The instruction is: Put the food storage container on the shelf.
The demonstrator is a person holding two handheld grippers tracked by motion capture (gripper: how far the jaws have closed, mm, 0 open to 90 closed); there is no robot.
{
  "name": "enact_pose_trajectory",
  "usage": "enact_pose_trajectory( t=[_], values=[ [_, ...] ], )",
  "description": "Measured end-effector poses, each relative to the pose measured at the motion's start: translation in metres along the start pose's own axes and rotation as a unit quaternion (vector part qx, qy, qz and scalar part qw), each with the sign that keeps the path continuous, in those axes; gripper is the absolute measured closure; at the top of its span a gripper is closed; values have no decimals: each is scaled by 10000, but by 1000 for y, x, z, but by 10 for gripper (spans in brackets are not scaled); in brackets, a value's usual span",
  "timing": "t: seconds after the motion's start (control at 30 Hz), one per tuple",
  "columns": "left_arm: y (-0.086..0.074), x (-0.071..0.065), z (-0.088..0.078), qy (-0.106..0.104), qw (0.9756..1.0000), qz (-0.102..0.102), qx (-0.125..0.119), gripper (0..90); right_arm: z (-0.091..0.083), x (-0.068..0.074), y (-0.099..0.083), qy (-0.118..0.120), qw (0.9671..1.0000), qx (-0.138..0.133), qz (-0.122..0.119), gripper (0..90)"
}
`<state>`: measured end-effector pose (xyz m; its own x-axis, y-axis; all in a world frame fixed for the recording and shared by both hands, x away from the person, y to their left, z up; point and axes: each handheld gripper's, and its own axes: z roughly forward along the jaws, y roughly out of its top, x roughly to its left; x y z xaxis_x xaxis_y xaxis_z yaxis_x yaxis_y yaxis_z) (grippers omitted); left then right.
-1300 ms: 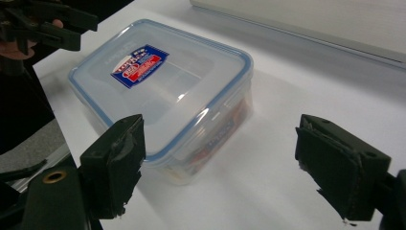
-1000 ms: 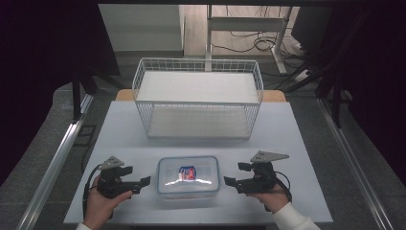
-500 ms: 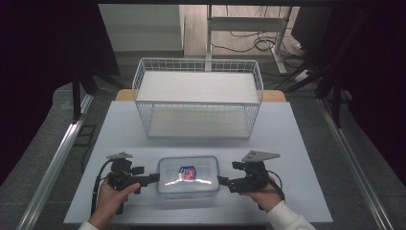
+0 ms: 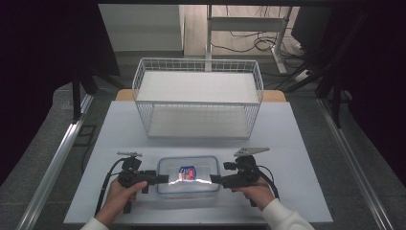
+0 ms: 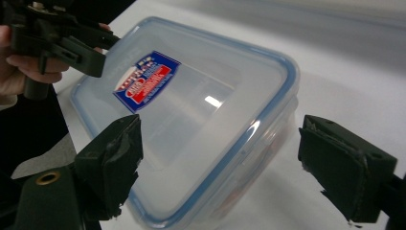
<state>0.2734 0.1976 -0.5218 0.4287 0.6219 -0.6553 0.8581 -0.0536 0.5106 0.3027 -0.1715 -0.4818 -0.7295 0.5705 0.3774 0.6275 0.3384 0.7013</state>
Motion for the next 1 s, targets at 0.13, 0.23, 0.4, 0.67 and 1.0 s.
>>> enact_pose_trajectory(
  t=[0.13,0.23,0.4,0.67,1.0],
  values=[
    [1,0,2,-180,9998,-41,37,200,8,-4,-1,73,9997,161,186,136],
    [1,1,3,-201,9998,-82,44,212,12,-6,-1,129,9992,251,286,130],
    [1,0,0,-160,9998,-88,-24,259,20,-11,-2,182,9979,388,488,126],
    [1,0,-3,-140,9997,-127,-119,320,25,-17,-1,474,9951,434,746,148],
    [1,0,-4,-128,9997,-130,-135,327,24,-19,0,675,9885,648,1185,225]
  ],
)
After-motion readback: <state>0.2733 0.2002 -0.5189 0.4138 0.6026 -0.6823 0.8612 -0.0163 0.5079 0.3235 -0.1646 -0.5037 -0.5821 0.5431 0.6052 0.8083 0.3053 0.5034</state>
